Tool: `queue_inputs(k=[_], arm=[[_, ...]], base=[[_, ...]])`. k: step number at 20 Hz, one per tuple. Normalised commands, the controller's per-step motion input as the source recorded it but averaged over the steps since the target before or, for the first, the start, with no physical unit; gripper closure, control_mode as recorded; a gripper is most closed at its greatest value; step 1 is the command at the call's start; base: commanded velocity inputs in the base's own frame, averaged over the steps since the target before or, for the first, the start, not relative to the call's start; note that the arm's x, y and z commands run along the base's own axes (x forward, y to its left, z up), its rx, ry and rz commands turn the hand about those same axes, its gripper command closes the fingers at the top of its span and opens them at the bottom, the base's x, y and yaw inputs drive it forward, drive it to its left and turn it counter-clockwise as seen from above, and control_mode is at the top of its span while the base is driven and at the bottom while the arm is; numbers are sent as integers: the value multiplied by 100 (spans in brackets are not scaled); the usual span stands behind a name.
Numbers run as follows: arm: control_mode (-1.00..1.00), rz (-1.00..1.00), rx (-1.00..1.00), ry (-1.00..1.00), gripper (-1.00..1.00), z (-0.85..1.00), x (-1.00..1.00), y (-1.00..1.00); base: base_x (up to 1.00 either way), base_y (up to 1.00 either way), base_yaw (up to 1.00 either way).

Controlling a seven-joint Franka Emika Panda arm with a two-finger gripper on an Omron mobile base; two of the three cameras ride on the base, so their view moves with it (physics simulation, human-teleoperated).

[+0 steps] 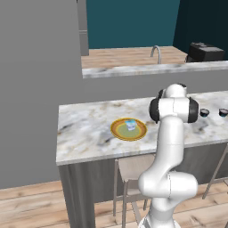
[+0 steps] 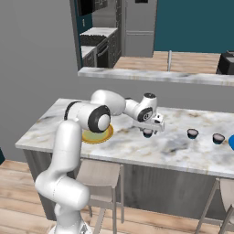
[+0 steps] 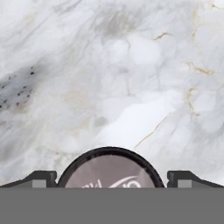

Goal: Place two yogurt containers on each plate.

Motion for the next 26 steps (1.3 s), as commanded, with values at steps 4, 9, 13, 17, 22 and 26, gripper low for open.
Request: queue_inputs(k=[4, 9, 13, 17, 22, 26], arm=[[-100, 0, 0, 0, 100, -4, 0, 0], [-100, -1, 0, 0, 100, 0, -1, 0], [-100, -4, 0, 0, 100, 6, -21, 0], [-100, 0, 0, 1, 100, 31, -63, 17], [-100, -4, 0, 0, 100, 25, -76, 65], [-100, 0, 0, 0, 100, 22, -76, 94]], base=[[0, 0, 0], [0, 0, 0], [0, 0, 0], [0, 0, 0], [0, 0, 0], [0, 0, 0]])
